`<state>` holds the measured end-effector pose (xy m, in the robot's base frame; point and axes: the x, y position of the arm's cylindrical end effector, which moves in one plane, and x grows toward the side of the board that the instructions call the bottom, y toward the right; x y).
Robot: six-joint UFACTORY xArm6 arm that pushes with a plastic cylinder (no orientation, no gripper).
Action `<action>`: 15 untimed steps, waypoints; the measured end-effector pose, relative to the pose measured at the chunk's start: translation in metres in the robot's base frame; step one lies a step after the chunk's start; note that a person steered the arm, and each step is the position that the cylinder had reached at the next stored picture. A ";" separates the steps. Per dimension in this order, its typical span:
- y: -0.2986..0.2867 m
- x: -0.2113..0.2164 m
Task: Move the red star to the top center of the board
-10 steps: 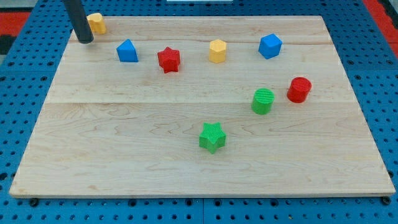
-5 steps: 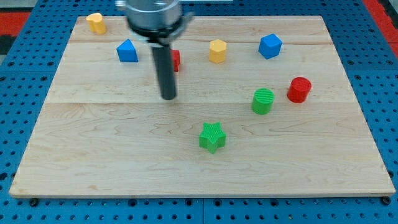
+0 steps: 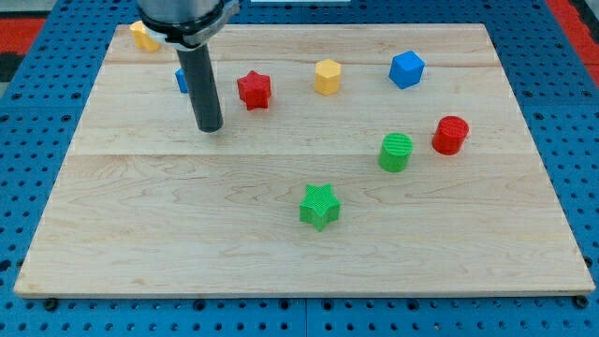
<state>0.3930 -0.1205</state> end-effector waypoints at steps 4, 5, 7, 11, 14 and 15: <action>0.060 -0.107; 0.043 -0.101; 0.037 -0.052; 0.049 -0.134; 0.035 -0.051; 0.061 -0.056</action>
<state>0.3371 -0.0594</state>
